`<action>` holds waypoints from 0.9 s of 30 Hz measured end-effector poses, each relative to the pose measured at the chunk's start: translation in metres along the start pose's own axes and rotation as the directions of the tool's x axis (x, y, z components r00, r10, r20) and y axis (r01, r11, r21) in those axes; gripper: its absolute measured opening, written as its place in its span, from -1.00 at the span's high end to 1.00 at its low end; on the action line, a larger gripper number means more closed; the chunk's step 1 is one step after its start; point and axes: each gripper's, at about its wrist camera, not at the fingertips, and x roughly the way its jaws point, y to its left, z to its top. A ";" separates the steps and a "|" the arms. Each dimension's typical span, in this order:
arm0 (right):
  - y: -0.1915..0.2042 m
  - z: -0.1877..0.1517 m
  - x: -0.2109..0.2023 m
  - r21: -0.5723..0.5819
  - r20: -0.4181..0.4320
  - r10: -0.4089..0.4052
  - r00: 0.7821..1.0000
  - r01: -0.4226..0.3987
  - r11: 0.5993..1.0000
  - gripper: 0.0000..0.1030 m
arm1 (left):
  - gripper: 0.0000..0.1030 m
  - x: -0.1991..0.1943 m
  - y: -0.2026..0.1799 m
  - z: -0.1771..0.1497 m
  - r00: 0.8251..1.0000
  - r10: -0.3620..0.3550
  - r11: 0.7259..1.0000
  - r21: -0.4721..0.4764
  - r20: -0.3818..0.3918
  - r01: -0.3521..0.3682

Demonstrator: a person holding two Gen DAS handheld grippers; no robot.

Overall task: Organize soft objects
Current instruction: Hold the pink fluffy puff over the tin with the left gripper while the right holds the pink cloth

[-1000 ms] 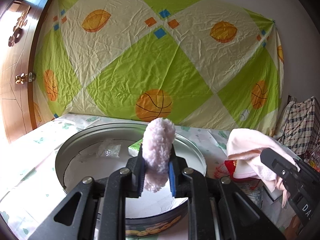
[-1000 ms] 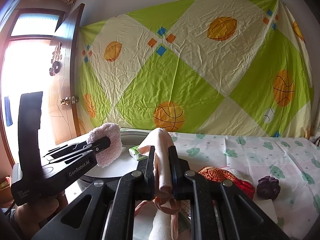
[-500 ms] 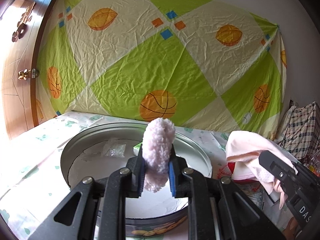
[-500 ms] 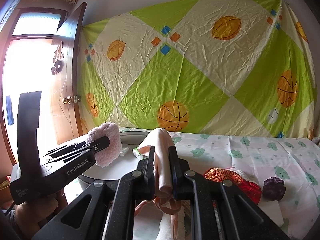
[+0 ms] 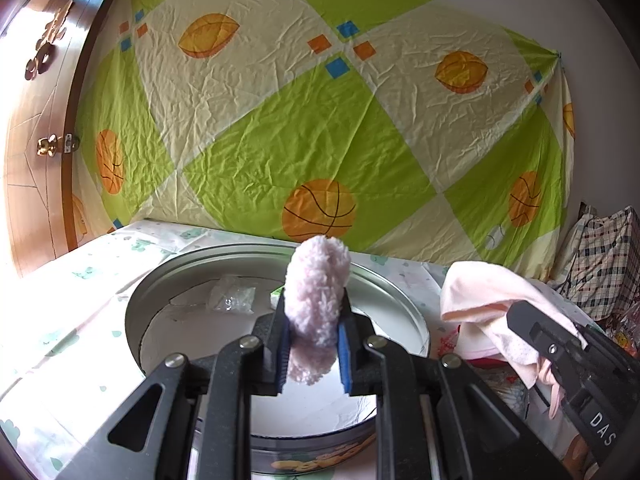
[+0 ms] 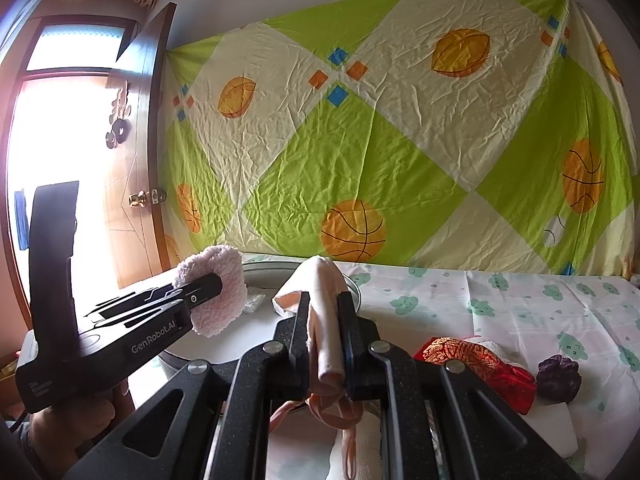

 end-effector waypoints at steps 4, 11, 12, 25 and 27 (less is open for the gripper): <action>0.002 0.001 0.004 0.000 -0.003 0.007 1.000 -0.007 1.000 0.74 | 0.66 0.001 0.006 0.001 1.000 0.012 1.000 -0.002 -0.006 -0.012; 0.010 0.001 0.012 -0.013 -0.013 0.021 1.000 -0.022 1.000 0.74 | 0.66 0.004 0.015 0.002 1.000 0.018 1.000 -0.011 -0.012 -0.018; 0.011 0.001 0.013 -0.015 -0.016 0.023 1.000 -0.023 1.000 0.74 | 0.66 0.004 0.016 0.003 1.000 0.019 1.000 -0.012 -0.012 -0.019; 0.019 0.001 0.024 -0.023 -0.030 0.039 0.999 -0.039 0.999 0.74 | 0.66 0.008 0.027 0.003 0.999 0.045 0.999 -0.014 -0.029 -0.045; 0.021 0.001 0.025 -0.027 -0.034 0.040 0.999 -0.041 0.999 0.74 | 0.66 0.008 0.026 0.002 0.998 0.045 0.999 -0.010 -0.032 -0.046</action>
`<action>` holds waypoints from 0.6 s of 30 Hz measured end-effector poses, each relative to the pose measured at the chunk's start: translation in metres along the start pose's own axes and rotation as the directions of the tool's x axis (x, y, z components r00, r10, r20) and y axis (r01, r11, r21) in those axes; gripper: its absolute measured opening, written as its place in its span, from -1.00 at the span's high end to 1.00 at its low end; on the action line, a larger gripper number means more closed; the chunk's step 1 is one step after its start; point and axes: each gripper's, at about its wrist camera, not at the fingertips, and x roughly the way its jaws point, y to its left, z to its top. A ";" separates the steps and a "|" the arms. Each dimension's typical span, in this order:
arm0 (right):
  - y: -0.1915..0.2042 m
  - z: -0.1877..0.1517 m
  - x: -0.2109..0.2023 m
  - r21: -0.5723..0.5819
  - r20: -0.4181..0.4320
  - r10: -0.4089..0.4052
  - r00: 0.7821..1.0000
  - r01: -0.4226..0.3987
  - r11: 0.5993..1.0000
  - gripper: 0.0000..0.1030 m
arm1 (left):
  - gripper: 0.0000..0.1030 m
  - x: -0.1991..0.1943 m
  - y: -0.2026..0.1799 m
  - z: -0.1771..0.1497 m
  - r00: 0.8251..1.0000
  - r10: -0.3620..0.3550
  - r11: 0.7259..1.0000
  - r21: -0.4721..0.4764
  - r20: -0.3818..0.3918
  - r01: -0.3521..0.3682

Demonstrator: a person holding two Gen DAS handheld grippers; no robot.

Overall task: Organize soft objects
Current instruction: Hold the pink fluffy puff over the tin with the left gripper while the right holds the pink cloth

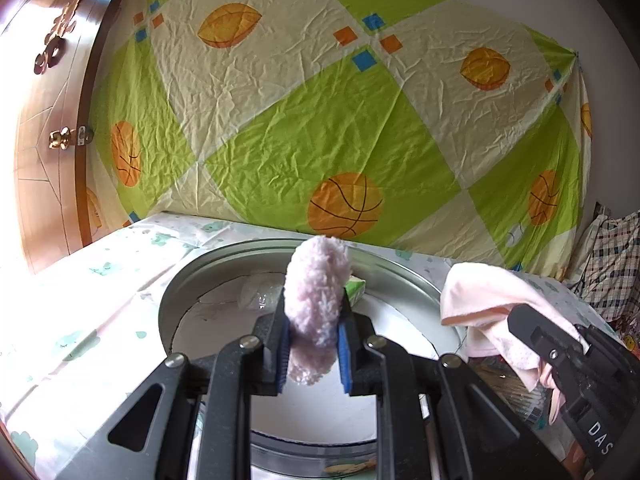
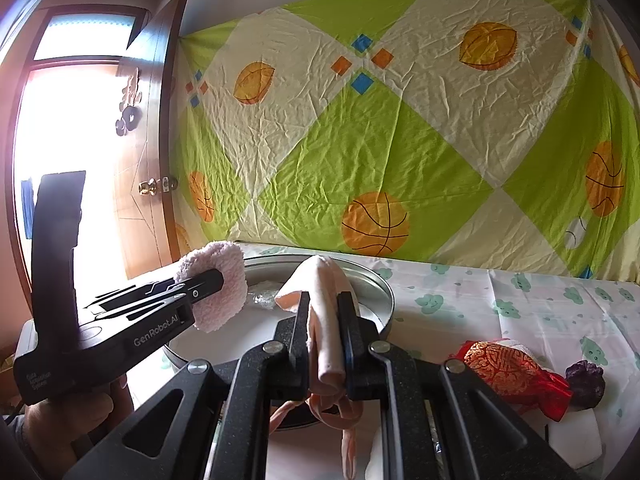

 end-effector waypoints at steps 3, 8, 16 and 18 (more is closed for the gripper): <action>0.002 0.000 0.002 -0.006 -0.010 0.005 1.000 -0.005 1.000 0.74 | 0.66 0.000 -0.001 0.000 1.000 -0.002 1.000 0.008 -0.005 0.002; 0.003 0.000 0.006 -0.010 -0.021 0.015 1.000 -0.016 1.000 0.74 | 0.66 0.007 0.001 0.002 1.000 0.011 1.000 0.019 -0.024 -0.010; 0.003 0.000 0.012 0.009 -0.039 0.031 0.999 -0.031 0.999 0.74 | 0.66 0.014 0.005 0.003 0.998 0.013 1.000 0.018 -0.054 -0.012; 0.002 0.000 0.014 0.013 -0.043 0.033 0.999 -0.032 0.999 0.74 | 0.66 0.016 0.007 0.003 0.998 0.012 1.000 0.015 -0.061 -0.011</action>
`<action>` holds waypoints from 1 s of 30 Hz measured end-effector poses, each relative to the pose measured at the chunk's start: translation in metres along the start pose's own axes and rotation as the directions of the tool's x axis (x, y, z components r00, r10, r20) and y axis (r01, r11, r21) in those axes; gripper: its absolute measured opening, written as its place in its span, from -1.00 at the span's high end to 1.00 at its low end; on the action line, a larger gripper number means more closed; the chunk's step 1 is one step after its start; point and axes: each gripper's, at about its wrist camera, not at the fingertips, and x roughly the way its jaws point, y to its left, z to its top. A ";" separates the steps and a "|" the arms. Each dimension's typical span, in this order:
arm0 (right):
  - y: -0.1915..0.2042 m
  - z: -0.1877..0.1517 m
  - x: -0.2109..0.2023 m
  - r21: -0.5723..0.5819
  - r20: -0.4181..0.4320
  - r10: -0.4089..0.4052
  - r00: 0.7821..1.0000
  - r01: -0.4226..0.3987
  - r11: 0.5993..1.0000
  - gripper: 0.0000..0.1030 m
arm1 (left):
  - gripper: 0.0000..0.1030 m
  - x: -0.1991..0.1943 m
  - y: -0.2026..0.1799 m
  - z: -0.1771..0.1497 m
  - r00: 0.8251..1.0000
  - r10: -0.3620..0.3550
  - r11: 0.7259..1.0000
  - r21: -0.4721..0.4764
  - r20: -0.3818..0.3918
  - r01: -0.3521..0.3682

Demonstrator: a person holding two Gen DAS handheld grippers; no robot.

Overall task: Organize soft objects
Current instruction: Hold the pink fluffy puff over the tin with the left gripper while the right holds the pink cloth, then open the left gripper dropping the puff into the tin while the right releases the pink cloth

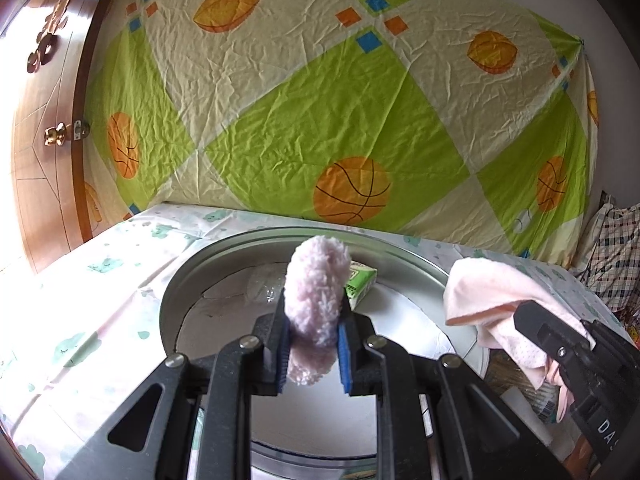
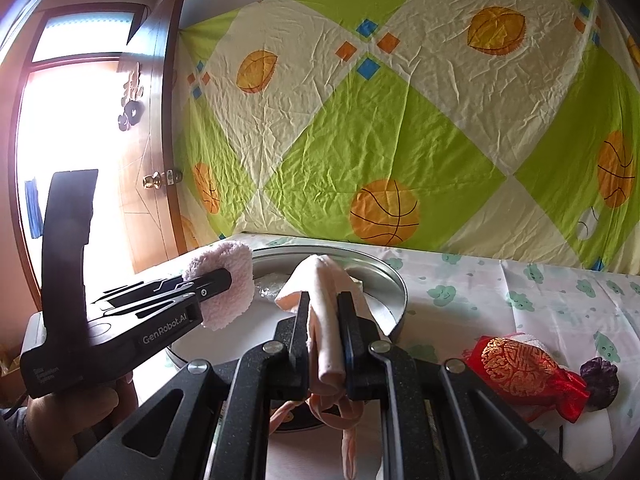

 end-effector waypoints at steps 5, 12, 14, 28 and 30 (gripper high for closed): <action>-0.005 0.001 0.004 0.023 -0.010 0.009 1.000 -0.008 1.000 0.74 | 0.66 0.003 0.003 0.004 1.000 0.004 1.000 0.014 -0.015 -0.004; -0.011 0.019 0.017 0.040 -0.037 0.032 0.999 -0.030 0.999 0.74 | 0.66 0.015 0.009 0.025 0.997 0.008 0.999 0.051 -0.072 -0.004; -0.012 0.026 0.025 0.037 -0.055 0.032 0.998 -0.030 0.999 0.74 | 0.66 0.021 0.010 0.031 0.995 0.012 0.998 0.062 -0.097 -0.006; -0.015 0.031 0.095 0.060 -0.221 0.034 0.975 -0.021 0.998 0.74 | 0.61 0.072 0.027 0.034 0.958 0.063 0.995 0.097 -0.280 -0.037; -0.015 0.028 0.100 0.065 -0.239 0.028 0.971 -0.013 0.998 0.72 | 0.48 0.072 0.026 0.033 0.958 0.071 0.993 0.108 -0.279 -0.042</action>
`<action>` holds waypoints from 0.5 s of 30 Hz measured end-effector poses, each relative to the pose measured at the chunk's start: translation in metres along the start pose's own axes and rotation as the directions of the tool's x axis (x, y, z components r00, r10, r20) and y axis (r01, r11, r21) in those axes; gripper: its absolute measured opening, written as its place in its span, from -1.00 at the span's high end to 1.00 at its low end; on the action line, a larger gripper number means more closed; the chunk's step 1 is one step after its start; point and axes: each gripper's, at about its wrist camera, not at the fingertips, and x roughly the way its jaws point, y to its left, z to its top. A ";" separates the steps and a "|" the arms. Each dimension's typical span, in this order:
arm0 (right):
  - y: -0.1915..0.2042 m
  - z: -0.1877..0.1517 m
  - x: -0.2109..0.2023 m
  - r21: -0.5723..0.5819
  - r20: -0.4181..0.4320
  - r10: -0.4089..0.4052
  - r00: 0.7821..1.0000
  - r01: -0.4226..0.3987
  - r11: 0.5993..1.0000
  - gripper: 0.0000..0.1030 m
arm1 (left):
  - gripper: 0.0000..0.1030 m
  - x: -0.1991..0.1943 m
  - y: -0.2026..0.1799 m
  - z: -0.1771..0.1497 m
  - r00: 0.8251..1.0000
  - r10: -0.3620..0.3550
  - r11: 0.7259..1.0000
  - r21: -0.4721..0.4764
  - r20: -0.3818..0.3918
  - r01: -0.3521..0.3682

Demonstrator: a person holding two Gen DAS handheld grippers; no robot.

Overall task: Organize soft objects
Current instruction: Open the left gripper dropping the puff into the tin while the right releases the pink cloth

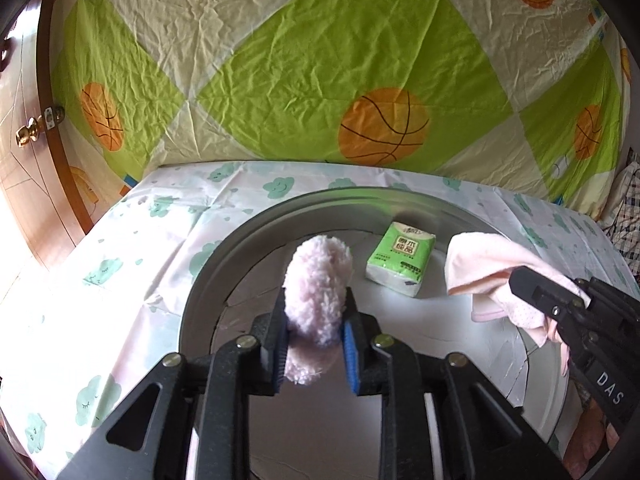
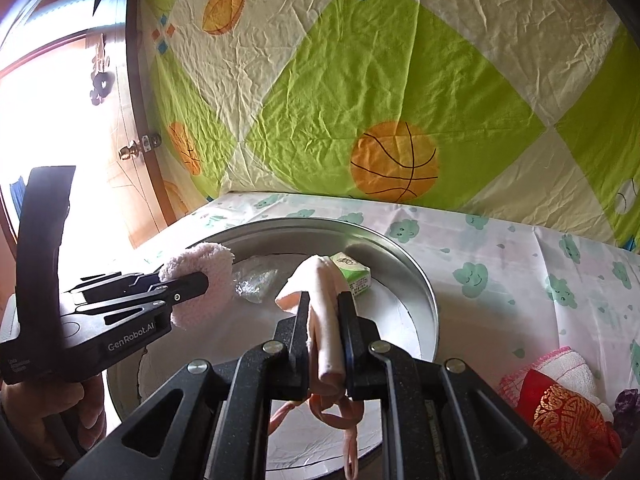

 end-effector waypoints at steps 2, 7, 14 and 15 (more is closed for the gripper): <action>-0.001 -0.001 0.006 0.010 -0.026 0.007 1.000 -0.007 1.000 0.55 | 0.15 -0.001 -0.001 -0.001 1.000 0.024 1.000 0.005 0.007 -0.024; -0.002 -0.004 0.002 0.026 -0.012 -0.005 1.000 0.005 1.000 -0.38 | -0.36 -0.012 -0.002 -0.003 0.998 0.032 0.999 0.000 0.050 -0.032; -0.009 -0.006 -0.034 0.034 0.057 -0.018 0.998 0.017 0.999 -0.38 | -0.55 -0.040 -0.006 -0.017 0.992 0.046 0.999 -0.016 0.121 -0.044; -0.012 -0.009 -0.043 0.034 0.068 -0.026 0.997 0.024 0.999 -0.39 | -0.61 -0.046 -0.009 -0.020 0.990 0.045 0.999 -0.015 0.135 -0.043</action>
